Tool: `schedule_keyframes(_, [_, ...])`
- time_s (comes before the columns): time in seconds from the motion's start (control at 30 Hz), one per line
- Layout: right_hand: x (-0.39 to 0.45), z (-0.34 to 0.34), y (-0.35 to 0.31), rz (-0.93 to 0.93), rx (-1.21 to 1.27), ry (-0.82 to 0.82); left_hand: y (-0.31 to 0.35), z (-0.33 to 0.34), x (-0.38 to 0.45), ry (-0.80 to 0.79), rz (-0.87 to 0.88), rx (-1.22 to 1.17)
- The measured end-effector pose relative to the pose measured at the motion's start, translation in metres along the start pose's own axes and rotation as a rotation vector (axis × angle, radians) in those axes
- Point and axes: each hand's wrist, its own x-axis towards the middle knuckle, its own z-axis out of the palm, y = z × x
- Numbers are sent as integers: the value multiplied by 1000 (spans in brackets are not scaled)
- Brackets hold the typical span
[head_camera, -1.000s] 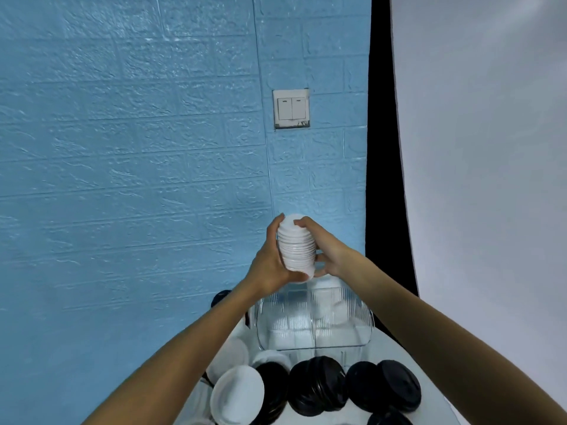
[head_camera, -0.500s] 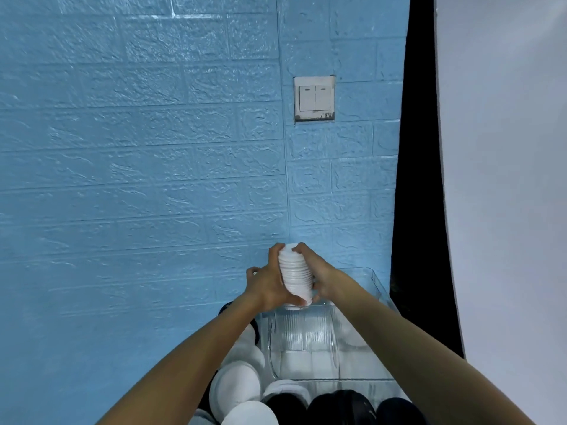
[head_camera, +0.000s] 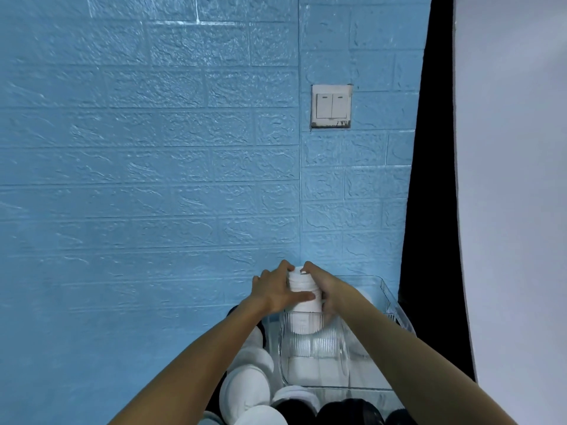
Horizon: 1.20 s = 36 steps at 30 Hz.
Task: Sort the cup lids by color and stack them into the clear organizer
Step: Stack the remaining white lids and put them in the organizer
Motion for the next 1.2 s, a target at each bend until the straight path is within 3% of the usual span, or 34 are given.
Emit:
schedule_keyframes(0.2, [-11, -16, -2, 113, -7, -83, -9, 12, -4, -8, 26, -170])
schedule_keyframes(0.5, [13, -10, 0, 125, -270, -81, -14, 7, 2, -90, 34, -87])
schedule_keyframes(0.6, [22, -9, -1, 102, -385, -5, -16, 12, 0, -71, 32, -120])
schedule_keyframes(0.7, [21, 0, -4, 8, -672, 83, -17, 14, -1, -92, 28, -151])
schedule_keyframes(0.83, [19, 1, -4, -213, -1013, 318, -20, 15, -2, -130, 21, -155])
schedule_keyframes(1.03, [13, -8, 5, -375, -926, 415, -20, 11, -14, -88, 70, -158])
schedule_keyframes(1.2, [-37, -16, -2, -521, -872, 419, -17, -31, -50, 53, 146, -205])
